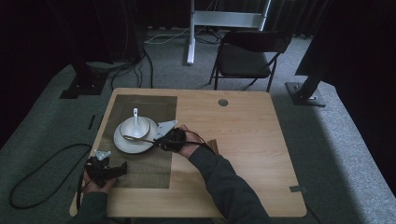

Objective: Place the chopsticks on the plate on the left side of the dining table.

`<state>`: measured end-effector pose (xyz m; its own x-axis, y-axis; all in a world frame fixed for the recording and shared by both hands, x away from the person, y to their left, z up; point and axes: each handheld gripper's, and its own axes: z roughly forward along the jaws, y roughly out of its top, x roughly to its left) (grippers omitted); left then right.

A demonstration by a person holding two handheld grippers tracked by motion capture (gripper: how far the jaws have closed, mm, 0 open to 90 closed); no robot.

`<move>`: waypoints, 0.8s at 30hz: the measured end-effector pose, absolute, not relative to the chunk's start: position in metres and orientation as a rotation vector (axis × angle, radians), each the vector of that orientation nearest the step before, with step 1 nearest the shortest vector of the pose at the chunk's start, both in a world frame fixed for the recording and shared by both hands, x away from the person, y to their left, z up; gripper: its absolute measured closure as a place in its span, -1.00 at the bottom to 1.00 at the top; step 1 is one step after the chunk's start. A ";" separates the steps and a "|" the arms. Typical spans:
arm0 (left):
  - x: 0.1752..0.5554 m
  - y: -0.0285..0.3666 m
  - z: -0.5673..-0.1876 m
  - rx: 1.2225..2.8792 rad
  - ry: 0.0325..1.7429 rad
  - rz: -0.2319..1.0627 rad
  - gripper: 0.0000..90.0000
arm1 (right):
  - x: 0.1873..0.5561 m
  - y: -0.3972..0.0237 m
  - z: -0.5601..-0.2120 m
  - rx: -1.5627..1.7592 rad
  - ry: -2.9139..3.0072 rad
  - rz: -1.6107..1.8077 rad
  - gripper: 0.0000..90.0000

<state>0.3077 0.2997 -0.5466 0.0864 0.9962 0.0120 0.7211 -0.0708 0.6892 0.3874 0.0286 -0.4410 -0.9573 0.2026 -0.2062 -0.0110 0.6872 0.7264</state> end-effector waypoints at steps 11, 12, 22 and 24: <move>0.308 0.300 -0.547 1.848 1.687 0.688 -1.00 | 0.388 0.045 -0.443 0.116 2.641 1.114 0.88; 0.308 0.300 -0.547 1.848 1.687 0.688 -1.00 | 0.389 0.046 -0.443 0.111 2.642 1.112 0.88; 0.308 0.300 -0.547 1.848 1.687 0.688 -1.00 | 0.390 0.054 -0.443 0.087 2.644 1.097 0.88; 0.308 0.300 -0.547 1.848 1.687 0.688 -1.00 | 0.390 0.056 -0.442 0.088 2.645 1.097 0.88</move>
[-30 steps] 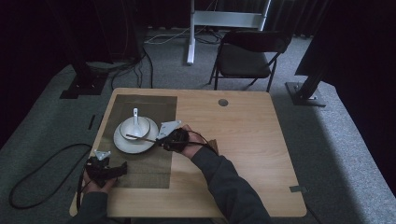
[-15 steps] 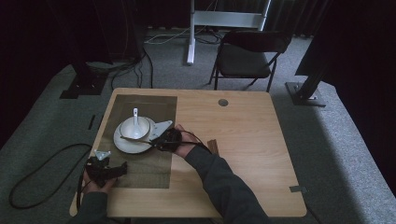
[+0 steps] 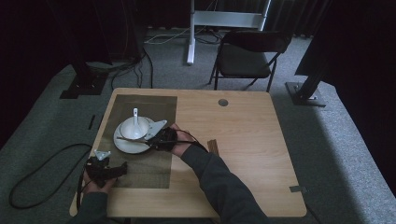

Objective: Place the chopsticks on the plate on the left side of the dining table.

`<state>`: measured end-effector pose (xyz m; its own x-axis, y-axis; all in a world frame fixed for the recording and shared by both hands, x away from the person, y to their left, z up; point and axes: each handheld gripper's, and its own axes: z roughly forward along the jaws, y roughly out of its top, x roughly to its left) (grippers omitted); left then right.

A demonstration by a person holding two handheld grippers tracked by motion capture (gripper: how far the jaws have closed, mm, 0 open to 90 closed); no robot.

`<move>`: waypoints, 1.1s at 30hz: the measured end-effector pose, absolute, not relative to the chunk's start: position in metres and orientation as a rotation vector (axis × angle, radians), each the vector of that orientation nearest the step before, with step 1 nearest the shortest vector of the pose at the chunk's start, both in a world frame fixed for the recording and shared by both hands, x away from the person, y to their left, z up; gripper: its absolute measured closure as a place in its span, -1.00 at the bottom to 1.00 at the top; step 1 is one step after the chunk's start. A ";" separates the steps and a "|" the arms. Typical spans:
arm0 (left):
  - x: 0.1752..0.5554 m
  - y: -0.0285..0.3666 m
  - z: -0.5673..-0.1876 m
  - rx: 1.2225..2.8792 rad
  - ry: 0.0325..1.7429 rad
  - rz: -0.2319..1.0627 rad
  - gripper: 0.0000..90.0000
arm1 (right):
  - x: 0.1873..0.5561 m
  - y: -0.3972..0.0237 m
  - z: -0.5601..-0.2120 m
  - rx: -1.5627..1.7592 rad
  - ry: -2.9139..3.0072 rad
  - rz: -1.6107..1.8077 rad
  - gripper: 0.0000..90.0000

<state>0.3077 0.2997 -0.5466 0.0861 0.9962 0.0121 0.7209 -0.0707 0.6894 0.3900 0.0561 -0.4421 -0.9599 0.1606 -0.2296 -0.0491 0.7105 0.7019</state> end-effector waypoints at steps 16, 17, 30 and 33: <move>0.308 0.300 -0.547 1.849 1.687 0.688 -1.00 | 0.395 0.071 -0.440 0.011 2.657 1.063 0.88; 0.308 0.300 -0.547 1.849 1.687 0.688 -1.00 | 0.395 0.071 -0.440 0.012 2.659 1.059 0.88; 0.308 0.300 -0.547 1.849 1.687 0.687 -1.00 | 0.399 0.083 -0.451 -0.007 2.676 1.023 0.88; 0.308 0.300 -0.547 1.849 1.687 0.687 -1.00 | 0.399 0.087 -0.453 -0.018 2.679 1.013 0.88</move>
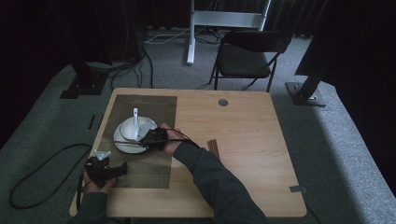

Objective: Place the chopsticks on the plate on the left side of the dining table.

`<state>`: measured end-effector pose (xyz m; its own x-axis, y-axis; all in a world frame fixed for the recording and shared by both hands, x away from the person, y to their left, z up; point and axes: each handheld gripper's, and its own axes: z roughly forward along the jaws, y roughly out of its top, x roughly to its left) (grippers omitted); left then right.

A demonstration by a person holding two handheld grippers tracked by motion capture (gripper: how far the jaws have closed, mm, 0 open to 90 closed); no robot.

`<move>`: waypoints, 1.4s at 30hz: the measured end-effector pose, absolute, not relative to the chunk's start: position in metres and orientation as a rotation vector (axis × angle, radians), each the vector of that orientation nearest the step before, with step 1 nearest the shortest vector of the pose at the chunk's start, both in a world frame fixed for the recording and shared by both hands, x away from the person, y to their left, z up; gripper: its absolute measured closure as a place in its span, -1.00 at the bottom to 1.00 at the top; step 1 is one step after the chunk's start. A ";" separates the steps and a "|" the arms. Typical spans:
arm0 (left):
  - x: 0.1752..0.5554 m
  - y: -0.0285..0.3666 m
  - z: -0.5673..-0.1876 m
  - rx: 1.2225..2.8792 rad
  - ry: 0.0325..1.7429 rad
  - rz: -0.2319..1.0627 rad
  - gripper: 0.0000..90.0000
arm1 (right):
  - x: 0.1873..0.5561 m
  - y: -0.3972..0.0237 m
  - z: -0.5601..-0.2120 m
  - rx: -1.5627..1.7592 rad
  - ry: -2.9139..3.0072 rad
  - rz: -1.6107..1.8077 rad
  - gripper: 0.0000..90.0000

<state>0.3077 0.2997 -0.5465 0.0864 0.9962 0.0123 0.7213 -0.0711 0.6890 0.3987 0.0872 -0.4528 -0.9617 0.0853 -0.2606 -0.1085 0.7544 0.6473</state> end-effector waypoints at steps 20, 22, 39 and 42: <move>0.308 0.300 -0.546 1.851 1.687 0.686 -1.00 | 0.401 0.115 -0.466 -0.053 2.690 0.941 0.88; 0.308 0.300 -0.546 1.851 1.687 0.686 -1.00 | 0.401 0.118 -0.468 -0.057 2.692 0.930 0.88; 0.308 0.300 -0.546 1.850 1.688 0.686 -1.00 | 0.405 0.121 -0.482 -0.059 2.709 0.882 0.88; 0.308 0.300 -0.546 1.850 1.688 0.686 -1.00 | 0.405 0.123 -0.485 -0.061 2.717 0.865 0.88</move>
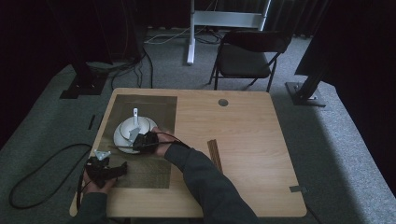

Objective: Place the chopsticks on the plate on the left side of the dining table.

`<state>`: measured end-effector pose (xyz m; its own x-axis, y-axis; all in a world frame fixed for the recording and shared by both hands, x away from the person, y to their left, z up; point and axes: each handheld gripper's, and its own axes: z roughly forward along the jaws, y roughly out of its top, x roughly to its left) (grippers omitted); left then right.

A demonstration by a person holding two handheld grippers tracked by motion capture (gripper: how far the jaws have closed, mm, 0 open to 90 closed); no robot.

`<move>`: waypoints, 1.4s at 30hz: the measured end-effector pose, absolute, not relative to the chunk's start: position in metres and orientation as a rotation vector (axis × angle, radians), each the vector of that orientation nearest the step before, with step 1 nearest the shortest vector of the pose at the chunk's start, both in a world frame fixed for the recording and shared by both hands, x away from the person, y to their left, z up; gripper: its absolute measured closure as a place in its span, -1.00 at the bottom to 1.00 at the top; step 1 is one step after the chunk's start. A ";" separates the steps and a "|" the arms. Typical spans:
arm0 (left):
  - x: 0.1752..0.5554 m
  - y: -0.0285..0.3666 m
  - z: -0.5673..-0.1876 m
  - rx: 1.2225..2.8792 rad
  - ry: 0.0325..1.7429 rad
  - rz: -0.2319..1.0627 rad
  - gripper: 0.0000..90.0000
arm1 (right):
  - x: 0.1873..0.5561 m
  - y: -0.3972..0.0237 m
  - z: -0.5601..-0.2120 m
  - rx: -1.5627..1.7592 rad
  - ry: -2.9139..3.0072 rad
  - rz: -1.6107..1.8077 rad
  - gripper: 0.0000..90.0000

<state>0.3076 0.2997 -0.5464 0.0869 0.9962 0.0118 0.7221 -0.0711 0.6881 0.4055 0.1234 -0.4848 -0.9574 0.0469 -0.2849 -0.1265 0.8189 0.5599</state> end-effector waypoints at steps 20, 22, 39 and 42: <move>0.308 0.300 -0.546 1.849 1.688 0.686 -1.00 | 0.408 0.128 -0.489 -0.054 2.704 0.843 0.88; 0.308 0.300 -0.546 1.849 1.688 0.686 -1.00 | 0.408 0.128 -0.490 -0.053 2.703 0.843 0.88; 0.308 0.300 -0.547 1.849 1.687 0.687 -1.00 | 0.406 0.127 -0.493 -0.057 2.656 0.818 0.87; 0.308 0.300 -0.547 1.849 1.687 0.687 -1.00 | 0.405 0.126 -0.493 -0.054 2.651 0.821 0.86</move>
<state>0.3077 0.2997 -0.5465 0.0863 0.9962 0.0122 0.7212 -0.0709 0.6891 0.4053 0.1262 -0.4931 -0.9332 0.0696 -0.3525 -0.1418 0.8302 0.5392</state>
